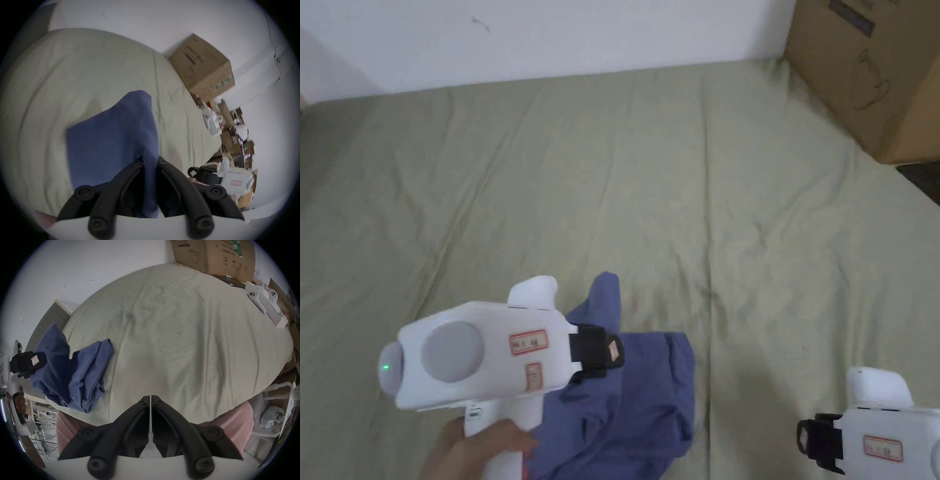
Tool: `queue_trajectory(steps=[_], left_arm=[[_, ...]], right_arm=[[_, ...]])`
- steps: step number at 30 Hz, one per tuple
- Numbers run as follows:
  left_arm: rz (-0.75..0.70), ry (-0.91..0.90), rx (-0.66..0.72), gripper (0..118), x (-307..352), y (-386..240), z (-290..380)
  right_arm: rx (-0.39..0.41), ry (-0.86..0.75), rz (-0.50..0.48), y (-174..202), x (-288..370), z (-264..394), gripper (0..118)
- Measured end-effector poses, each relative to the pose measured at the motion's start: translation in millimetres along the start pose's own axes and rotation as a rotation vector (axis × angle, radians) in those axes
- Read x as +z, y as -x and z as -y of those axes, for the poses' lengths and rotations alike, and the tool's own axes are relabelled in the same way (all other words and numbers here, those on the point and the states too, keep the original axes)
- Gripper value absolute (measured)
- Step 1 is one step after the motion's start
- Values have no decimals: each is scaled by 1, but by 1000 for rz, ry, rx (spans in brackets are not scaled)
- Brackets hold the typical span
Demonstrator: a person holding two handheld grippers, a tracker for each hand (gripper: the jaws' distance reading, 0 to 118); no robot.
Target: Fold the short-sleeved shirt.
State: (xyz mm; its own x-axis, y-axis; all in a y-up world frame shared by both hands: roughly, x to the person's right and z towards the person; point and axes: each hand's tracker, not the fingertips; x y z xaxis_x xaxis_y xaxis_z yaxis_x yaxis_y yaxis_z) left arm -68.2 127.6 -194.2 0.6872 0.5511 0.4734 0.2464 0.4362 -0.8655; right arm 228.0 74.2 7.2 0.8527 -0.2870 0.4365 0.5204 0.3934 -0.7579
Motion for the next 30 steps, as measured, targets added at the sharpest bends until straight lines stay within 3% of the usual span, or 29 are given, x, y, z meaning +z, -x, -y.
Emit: queue_trajectory(steps=[3, 5, 8, 9, 12, 13, 14, 15, 16, 20, 25, 30], left_arm=[[-16, 155, -55, 19, -50, -11, 7], [56, 198, -68, 47, -70, -14, 19], [116, 237, -16, 103, -82, -14, 26], [113, 217, -6, 104, -77, -13, 25], [125, 136, 23, 91, -52, 1, 11], [133, 99, 36, 75, -41, 8, 8], [115, 46, 57, 45, -29, 17, 4], [89, 14, 75, 25, -8, 11, 1], [33, -9, 86, 14, -1, 20, -1], [-168, 3, 76, 3, -2, 51, 0], [-3, 105, 125, 0, -33, 56, 25], [1, 198, 52, 0, -81, 25, 47]], right_arm=[[-31, 0, 5, -11, 1, 2, 2], [-49, 2, 14, -17, -1, 5, 2], [-72, 20, 20, -24, -5, 9, 2], [-76, 22, 21, -25, -6, 11, 2], [-77, 29, 19, -26, -6, 12, 2], [-75, 30, 20, -26, -6, 12, 2], [-73, 32, 22, -26, -7, 12, 2], [-72, 31, 23, -27, -8, 11, 2], [-74, 29, 23, -27, -8, 11, 2], [-81, 20, 8, -24, -10, 8, 2], [-57, 25, 2, -17, -13, 7, 2], [-58, 35, 0, -17, -14, 9, 2]])
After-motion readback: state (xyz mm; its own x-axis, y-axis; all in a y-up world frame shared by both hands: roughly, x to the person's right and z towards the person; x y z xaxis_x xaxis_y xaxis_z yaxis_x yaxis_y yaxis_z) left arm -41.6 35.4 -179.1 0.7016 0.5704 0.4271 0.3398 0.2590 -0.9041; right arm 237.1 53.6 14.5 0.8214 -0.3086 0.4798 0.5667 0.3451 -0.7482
